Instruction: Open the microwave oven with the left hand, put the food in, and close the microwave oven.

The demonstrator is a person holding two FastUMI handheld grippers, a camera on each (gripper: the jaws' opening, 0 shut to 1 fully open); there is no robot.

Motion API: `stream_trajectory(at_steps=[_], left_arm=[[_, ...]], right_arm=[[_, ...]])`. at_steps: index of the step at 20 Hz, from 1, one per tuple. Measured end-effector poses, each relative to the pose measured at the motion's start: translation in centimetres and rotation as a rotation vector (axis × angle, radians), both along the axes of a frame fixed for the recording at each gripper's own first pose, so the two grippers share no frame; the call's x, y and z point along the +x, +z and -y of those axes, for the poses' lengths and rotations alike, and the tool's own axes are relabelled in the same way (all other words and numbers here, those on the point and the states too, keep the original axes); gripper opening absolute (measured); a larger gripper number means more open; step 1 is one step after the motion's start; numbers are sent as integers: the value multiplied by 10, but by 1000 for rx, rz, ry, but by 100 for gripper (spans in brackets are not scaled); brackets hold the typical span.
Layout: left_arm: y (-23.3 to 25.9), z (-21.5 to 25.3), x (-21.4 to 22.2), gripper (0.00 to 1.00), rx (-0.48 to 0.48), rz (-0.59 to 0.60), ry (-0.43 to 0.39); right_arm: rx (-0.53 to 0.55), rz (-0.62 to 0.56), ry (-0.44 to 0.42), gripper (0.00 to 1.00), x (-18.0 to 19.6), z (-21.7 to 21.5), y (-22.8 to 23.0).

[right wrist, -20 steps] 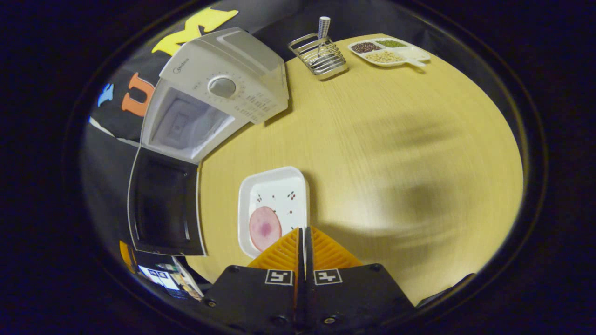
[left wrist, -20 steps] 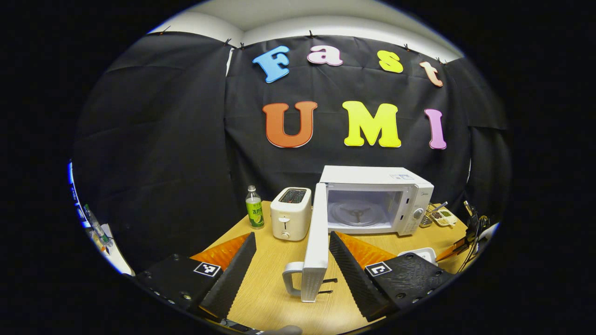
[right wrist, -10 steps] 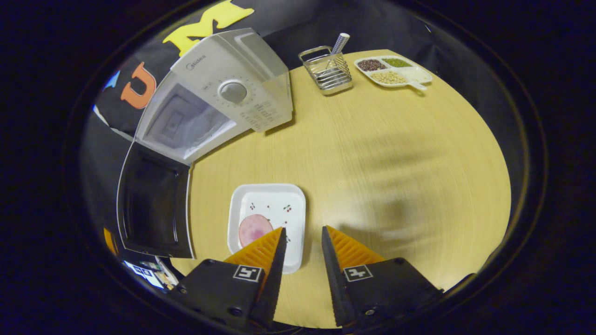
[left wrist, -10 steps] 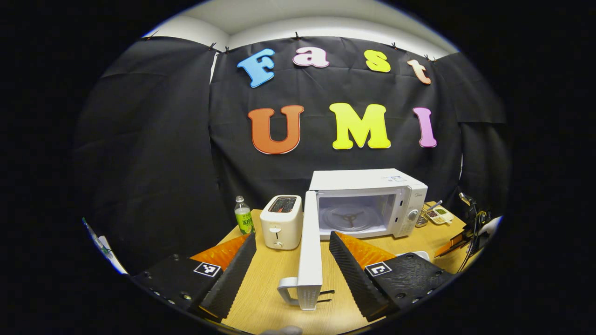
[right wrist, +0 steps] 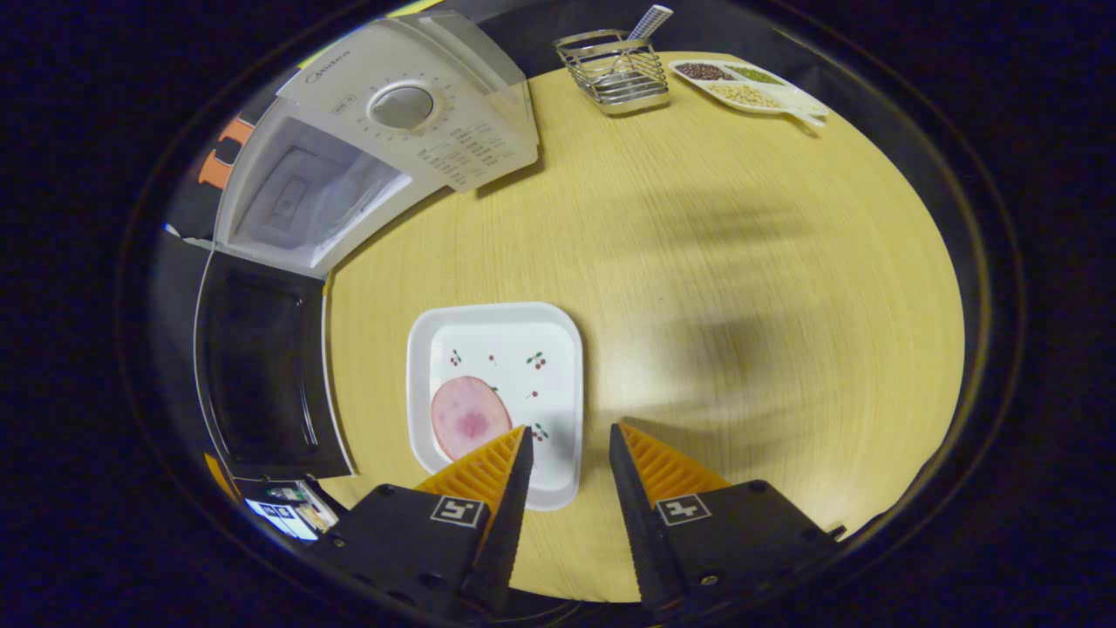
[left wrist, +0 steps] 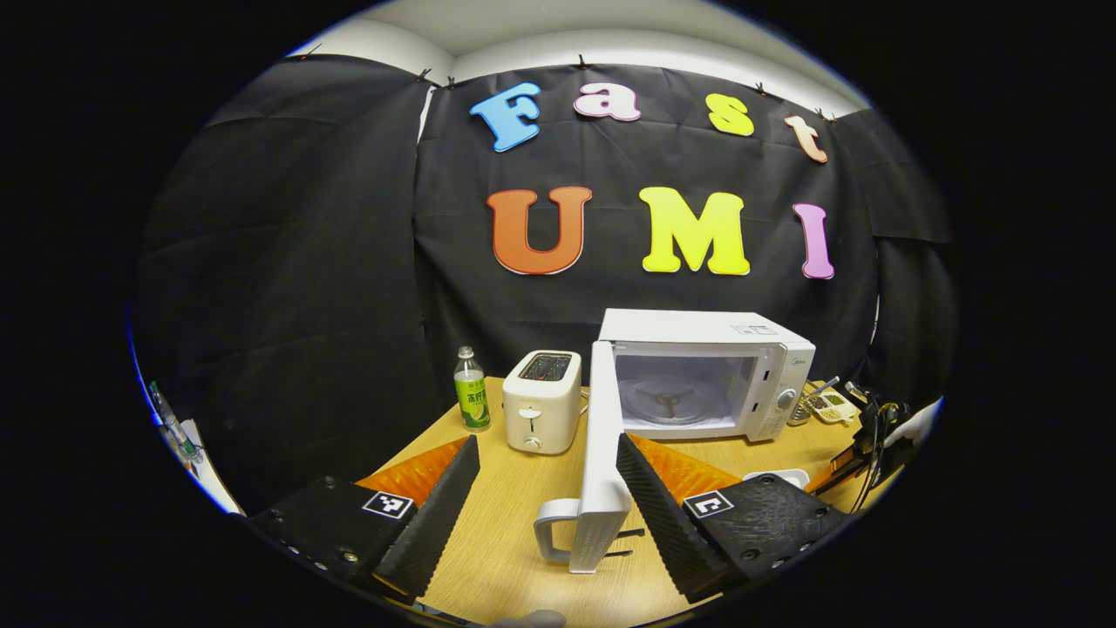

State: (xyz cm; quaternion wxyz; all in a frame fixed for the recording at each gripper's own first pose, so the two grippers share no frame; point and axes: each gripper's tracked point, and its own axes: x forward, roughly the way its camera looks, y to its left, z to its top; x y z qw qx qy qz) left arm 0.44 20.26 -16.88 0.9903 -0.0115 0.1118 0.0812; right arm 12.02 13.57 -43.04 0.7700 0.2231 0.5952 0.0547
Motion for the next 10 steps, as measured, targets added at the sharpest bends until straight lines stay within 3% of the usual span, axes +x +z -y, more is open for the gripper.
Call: stream_trajectory(at_steps=[1, 2, 3, 4, 5, 6, 8, 9, 10], left_arm=[[-2, -4, -2, 97, -5, -4, 11], [-3, -9, -5, 97, -10, -6, 23], [-4, -12, -7, 97, -16, -9, 32], [-4, -15, -8, 97, -19, -9, 43], [-4, -19, -9, 97, -20, -9, 52], [-5, -21, -11, 97, -19, -11, 58], [-2, -25, -13, 97, -10, -8, 66], [-2, -26, -13, 97, -8, -8, 69], [-2, -26, -12, 97, -7, -8, 68]], right_arm=[[7, -18, -4, 58, -2, -4, -3], [24, -38, -15, 57, -3, -9, -6], [19, -26, -25, 46, 0, -9, -4], [8, -26, -8, 56, 0, -8, -5], [0, -24, -1, 42, -1, -7, -5], [-10, -21, -6, 41, 0, -5, -6], [-32, -30, -32, 29, -1, 3, -9], [-41, -32, -58, 13, 0, 8, -13], [-23, -29, -86, 13, 1, 8, -8]])
